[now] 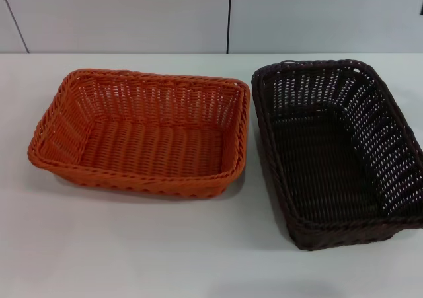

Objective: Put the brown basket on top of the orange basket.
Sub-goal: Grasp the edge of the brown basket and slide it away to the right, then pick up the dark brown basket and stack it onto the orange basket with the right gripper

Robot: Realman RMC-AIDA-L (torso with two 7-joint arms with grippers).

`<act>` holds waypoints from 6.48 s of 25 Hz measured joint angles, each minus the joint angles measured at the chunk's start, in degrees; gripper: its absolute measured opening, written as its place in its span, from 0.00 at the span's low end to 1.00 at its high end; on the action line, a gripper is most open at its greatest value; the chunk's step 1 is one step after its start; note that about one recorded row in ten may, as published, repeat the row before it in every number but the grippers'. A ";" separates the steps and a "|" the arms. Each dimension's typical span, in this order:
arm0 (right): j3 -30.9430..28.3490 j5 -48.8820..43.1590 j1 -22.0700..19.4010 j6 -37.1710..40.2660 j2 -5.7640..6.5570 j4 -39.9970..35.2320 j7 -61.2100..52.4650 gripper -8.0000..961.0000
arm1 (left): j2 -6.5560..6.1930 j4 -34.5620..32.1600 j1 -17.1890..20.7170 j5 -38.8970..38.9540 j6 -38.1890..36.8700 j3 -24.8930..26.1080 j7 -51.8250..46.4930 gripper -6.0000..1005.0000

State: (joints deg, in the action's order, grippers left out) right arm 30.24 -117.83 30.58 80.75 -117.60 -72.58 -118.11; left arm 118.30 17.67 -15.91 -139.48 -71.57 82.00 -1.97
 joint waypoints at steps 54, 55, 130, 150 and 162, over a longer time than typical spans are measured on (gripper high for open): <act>32.81 -33.91 18.39 39.10 0.60 -2.13 3.69 0.77 | 0.17 -0.25 -0.09 0.09 2.14 1.32 -0.22 0.75; 33.19 -33.92 18.39 38.86 0.51 -1.77 3.69 0.77 | 0.18 -0.23 -0.09 0.08 2.15 1.32 -0.22 0.75; 41.03 -42.68 16.94 36.60 -1.02 -8.01 6.32 0.16 | -0.17 -1.42 -0.82 0.09 2.14 3.69 -1.89 0.74; 41.79 -49.13 19.05 41.54 -0.81 -27.09 6.10 0.14 | -0.17 -2.00 -1.06 0.02 2.14 3.69 -2.29 0.74; 46.23 -49.34 21.73 34.23 -0.81 -28.21 9.29 0.14 | -0.17 -1.93 -1.14 -0.29 2.17 3.62 -2.40 0.74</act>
State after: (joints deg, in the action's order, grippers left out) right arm 76.47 -167.17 52.31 114.98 -118.41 -100.79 -108.82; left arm 118.13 15.74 -17.05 -139.77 -69.40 85.62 -4.38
